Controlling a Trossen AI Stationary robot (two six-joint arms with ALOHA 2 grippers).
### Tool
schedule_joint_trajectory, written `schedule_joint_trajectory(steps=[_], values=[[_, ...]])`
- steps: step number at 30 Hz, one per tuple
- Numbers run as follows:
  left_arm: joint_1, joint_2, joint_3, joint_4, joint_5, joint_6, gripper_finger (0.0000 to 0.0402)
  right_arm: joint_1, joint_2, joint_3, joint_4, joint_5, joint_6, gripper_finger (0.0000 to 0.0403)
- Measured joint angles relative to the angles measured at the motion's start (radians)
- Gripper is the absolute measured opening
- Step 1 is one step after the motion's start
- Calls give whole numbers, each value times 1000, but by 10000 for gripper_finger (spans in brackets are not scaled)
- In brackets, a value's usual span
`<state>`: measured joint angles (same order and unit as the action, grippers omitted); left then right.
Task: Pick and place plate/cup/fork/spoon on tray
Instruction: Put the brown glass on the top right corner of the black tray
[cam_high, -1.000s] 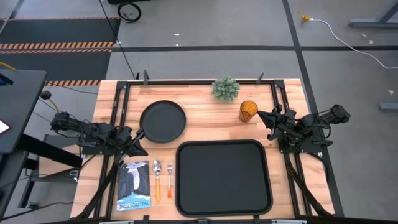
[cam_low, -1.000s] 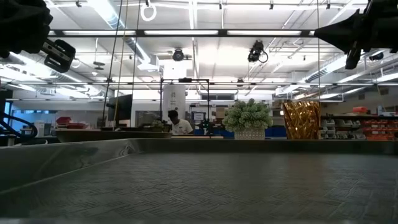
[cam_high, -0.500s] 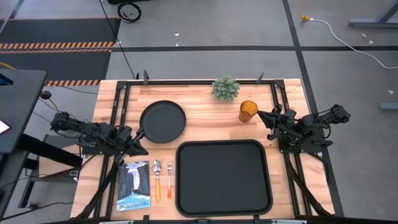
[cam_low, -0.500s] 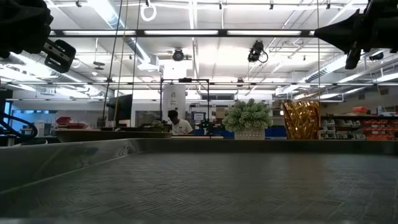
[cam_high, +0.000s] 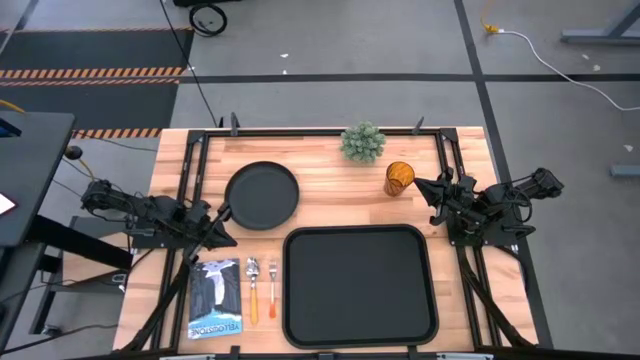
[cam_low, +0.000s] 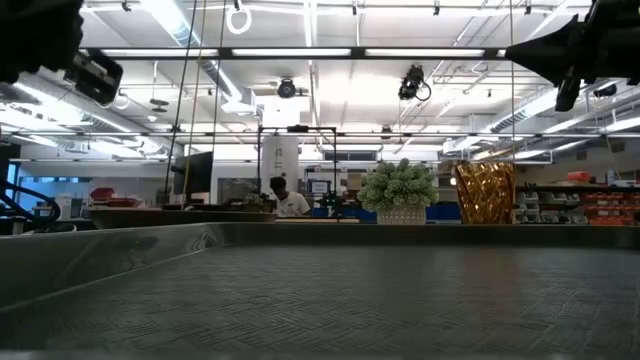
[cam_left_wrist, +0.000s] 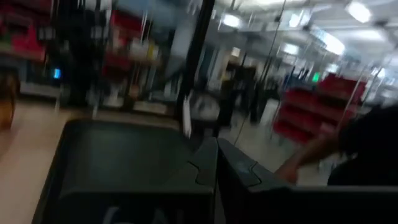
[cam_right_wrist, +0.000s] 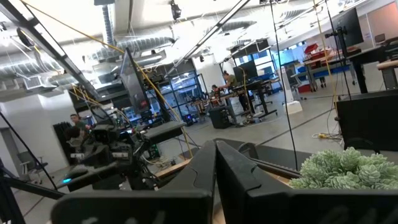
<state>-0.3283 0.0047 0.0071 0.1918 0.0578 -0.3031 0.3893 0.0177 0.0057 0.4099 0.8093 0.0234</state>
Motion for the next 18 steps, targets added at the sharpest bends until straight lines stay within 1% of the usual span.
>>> schedule_joint_trajectory(steps=[4,18], values=[[0,1,0,42,-2,0,11,0,0,0,0,0,0,18],[0,2,0,28,-2,0,11,0,0,0,0,0,0,18]])
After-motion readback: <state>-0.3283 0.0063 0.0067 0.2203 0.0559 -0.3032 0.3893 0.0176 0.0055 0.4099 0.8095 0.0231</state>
